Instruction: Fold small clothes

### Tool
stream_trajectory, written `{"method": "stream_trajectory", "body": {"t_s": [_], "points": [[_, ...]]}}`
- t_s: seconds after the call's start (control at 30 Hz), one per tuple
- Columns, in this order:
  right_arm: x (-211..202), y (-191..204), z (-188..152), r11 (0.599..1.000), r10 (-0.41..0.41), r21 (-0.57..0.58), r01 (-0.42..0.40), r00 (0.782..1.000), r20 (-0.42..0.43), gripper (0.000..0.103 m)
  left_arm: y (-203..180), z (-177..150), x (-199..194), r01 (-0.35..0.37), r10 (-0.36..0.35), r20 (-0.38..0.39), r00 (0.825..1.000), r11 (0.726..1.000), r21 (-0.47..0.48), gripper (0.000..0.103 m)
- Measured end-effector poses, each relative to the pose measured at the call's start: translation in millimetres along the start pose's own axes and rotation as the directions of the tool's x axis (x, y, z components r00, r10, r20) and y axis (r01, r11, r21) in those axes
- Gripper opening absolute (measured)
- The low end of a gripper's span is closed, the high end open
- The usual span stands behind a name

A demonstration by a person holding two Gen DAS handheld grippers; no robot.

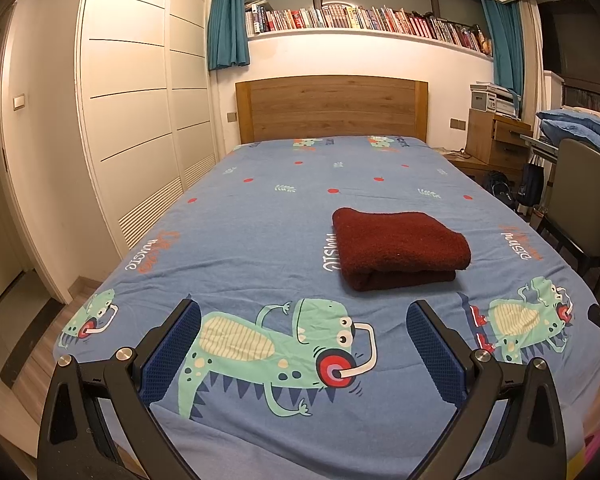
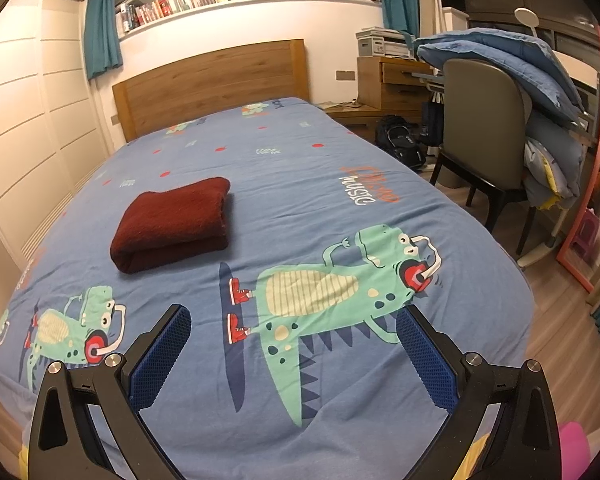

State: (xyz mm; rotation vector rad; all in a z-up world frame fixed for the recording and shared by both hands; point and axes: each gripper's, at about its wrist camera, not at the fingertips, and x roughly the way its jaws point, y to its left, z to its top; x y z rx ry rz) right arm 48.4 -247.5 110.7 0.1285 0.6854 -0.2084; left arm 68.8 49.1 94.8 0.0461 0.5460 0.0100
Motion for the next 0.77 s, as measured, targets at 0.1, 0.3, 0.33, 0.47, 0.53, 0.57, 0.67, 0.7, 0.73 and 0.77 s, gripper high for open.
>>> {"method": "stream_trajectory", "body": {"t_s": [0.1, 0.3, 0.33, 0.47, 0.53, 0.57, 0.67, 0.7, 0.73, 0.77], "points": [[0.2, -0.3, -0.1, 1.0, -0.001, 0.0, 0.001, 1.0, 0.0, 0.103, -0.3, -0.2, -0.4, 0.0, 0.0, -0.001, 1.0, 1.0, -0.001, 0.102], [-0.4, -1.2, -0.4, 1.0, -0.002, 0.004, 0.002, 1.0, -0.004, 0.103, -0.3, -0.1, -0.3, 0.001, -0.001, -0.002, 1.0, 1.0, -0.001, 0.102], [-0.5, -0.9, -0.6, 1.0, -0.002, 0.004, 0.002, 1.0, -0.004, 0.103, -0.2, -0.1, 0.1, 0.001, -0.001, -0.002, 1.0, 1.0, -0.001, 0.102], [-0.5, -0.8, -0.7, 1.0, -0.002, 0.003, 0.002, 1.0, -0.004, 0.103, -0.9, -0.3, 0.6, 0.003, -0.003, -0.004, 1.0, 1.0, -0.001, 0.102], [-0.4, -0.7, -0.7, 1.0, -0.002, 0.005, 0.002, 1.0, -0.004, 0.103, -1.8, -0.8, 1.1, 0.006, -0.006, -0.006, 1.0, 1.0, -0.002, 0.102], [-0.1, -0.8, -0.9, 1.0, -0.002, 0.006, 0.002, 1.0, -0.004, 0.103, -1.8, -1.2, 1.2, 0.007, -0.007, -0.008, 1.0, 1.0, -0.003, 0.102], [-0.2, -0.8, -0.8, 1.0, -0.002, 0.005, 0.002, 1.0, -0.005, 0.103, -2.8, -1.0, 1.4, 0.012, -0.012, -0.011, 1.0, 1.0, -0.004, 0.102], [-0.3, -0.8, -0.7, 1.0, -0.003, 0.004, 0.003, 1.0, -0.004, 0.103, -2.7, -0.9, 1.5, 0.014, -0.014, -0.011, 1.0, 1.0, -0.004, 0.102], [-0.3, -0.8, -0.7, 1.0, -0.003, 0.004, 0.003, 1.0, -0.004, 0.103, -2.6, -0.8, 1.7, 0.015, -0.015, -0.012, 1.0, 1.0, -0.005, 0.102], [-0.3, -0.8, -0.7, 1.0, -0.003, 0.004, 0.003, 1.0, -0.004, 0.103, -2.5, -0.6, 1.8, 0.016, -0.016, -0.012, 1.0, 1.0, -0.006, 0.102]]}}
